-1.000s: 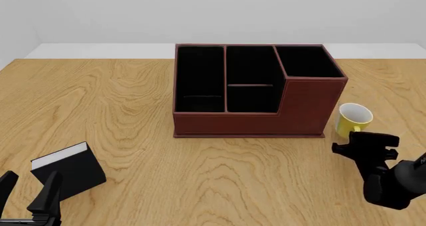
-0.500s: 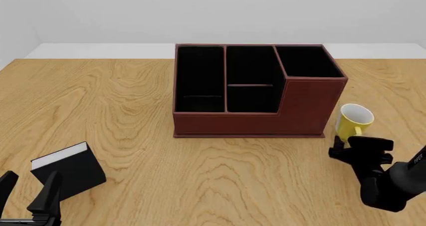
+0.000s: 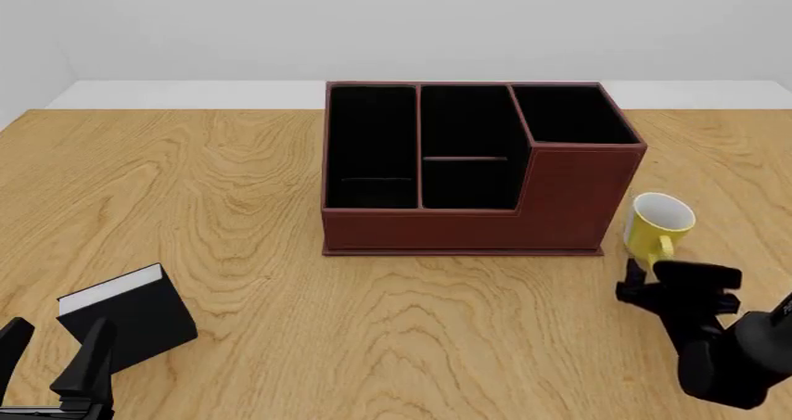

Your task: Pick up the yellow and white mug and place it to the right of the caddy.

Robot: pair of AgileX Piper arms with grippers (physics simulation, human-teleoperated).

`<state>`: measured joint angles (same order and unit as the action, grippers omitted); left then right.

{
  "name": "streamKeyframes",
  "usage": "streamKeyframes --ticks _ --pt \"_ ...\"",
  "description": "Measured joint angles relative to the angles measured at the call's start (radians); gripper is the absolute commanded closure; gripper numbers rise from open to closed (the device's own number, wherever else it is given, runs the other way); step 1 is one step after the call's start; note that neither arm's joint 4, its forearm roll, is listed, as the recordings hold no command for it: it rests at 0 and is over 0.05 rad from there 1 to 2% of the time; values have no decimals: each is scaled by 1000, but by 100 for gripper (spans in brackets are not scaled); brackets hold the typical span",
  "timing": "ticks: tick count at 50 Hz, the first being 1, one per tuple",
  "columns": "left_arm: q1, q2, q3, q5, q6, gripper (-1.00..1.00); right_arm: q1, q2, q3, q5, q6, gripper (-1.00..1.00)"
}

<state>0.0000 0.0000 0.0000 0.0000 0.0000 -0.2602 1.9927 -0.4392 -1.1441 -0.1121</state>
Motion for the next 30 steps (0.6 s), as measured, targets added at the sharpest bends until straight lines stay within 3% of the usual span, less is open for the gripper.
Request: streamKeyframes --ticks 20,30 --pt "0 0 0 0 0 -100 6 -163 145 -25 -31 -100" --pt "0 0 0 0 0 -100 13 -342 221 41 -44 -100"
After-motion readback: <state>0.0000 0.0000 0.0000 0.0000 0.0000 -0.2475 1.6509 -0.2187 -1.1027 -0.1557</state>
